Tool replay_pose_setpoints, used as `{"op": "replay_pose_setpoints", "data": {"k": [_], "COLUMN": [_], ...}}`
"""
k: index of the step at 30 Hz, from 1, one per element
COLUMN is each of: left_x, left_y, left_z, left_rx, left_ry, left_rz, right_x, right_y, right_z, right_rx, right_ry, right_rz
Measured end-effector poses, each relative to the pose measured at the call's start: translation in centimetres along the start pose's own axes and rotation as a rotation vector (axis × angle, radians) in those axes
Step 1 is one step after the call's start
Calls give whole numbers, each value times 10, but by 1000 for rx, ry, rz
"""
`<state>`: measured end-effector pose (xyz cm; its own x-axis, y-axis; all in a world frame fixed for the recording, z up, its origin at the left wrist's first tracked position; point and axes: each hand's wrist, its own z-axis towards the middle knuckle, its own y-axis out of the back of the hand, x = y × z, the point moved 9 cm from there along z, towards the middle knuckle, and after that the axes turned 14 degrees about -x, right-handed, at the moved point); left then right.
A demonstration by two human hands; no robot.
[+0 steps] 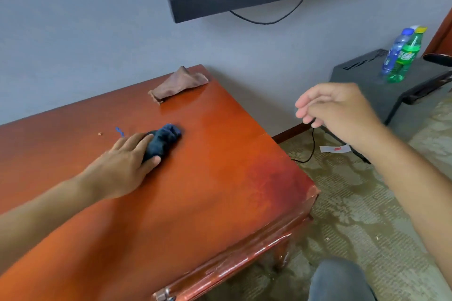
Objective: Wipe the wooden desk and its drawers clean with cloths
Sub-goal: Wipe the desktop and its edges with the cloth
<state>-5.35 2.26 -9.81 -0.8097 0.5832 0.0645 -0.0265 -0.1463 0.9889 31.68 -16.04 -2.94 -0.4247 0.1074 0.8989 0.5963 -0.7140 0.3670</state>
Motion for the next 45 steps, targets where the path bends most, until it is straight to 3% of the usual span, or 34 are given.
{"op": "replay_pose_setpoints", "data": {"k": [4,7,10,16,19,21,26,28,31,33,34,36,40,45], "left_x": [-31,-111,-178,-107,-109,-127,-191,-203,-189,-162,-149,-128,-99,-46], "left_y": [-18,-22,-6,75,69,61,72,80,74,75,73,66,53,55], "left_z": [3,58,117,147,139,139,133,132,131,129,127,121,104,81], "left_rx": [-53,-47,-38,-384,-263,-174,6,30,67,-15,-41,-2,8,-64], "left_ry": [19,-48,-68,252,254,276,289,262,249,213,196,195,222,255], "left_rz": [-141,-252,-518,-809,-767,-866,-1058,-1039,-1018,-892,-856,-911,-895,-831], "right_x": [14,21,20,8,19,34,42,30,21,11,5,-17,-36,38], "right_y": [-51,-65,-58,-5,-9,-26,-98,-108,-63,-16,-8,-12,-19,-23], "right_z": [-11,-16,-15,-10,-16,-20,-11,5,51,80,89,96,89,62], "right_rx": [122,133,93,-49,-64,-40,176,174,-122,-378,-357,-161,-42,-390], "right_ry": [15,29,34,-12,-2,30,61,79,108,55,50,16,-15,147], "right_rz": [-78,-120,-178,-215,-198,-171,-211,-282,-352,-340,-470,-711,-847,-691]}}
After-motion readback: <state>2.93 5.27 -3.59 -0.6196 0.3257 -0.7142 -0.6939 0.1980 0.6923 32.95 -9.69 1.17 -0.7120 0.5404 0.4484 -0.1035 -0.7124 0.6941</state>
